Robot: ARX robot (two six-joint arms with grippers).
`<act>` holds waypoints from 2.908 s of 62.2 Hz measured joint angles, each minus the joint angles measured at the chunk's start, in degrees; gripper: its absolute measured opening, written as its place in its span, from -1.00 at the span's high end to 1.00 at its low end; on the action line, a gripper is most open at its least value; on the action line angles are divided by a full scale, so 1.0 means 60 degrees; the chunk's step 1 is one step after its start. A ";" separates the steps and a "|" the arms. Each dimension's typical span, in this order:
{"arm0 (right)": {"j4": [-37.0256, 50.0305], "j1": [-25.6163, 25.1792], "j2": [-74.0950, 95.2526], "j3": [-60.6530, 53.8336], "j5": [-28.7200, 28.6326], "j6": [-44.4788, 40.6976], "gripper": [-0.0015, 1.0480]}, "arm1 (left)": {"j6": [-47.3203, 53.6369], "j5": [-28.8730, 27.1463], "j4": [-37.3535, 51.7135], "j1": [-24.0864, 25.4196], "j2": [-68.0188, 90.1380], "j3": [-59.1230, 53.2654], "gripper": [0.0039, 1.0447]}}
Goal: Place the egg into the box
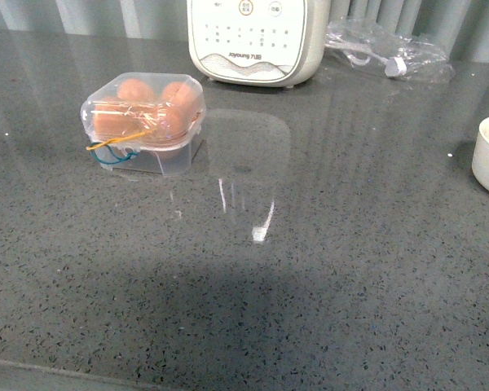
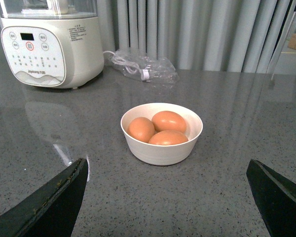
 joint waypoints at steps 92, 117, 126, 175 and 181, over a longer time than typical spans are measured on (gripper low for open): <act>0.0000 0.0000 0.0000 0.0000 -0.0007 0.0004 -0.86 | -0.0747 0.0776 -0.0182 0.2375 -0.7952 -0.6652 0.94; 0.0000 0.0000 0.0000 0.0000 -0.0011 0.0004 -0.86 | -0.0747 0.0772 -0.1253 0.2375 -0.9672 -0.7249 0.94; 0.0000 0.0000 0.0000 0.0000 -0.0011 0.0004 -0.86 | -0.0750 0.0772 -0.1242 0.2375 -0.9989 -0.7453 0.94; 0.0000 0.0000 0.0000 0.0000 -0.0011 0.0004 -0.86 | -0.0750 0.0776 -0.1209 0.2375 -1.0072 -0.7457 -0.56; 0.0000 0.0000 0.0000 0.0000 -0.0011 0.0004 -0.86 | -0.0750 0.0776 -0.1209 0.2375 -1.0072 -0.7457 -0.87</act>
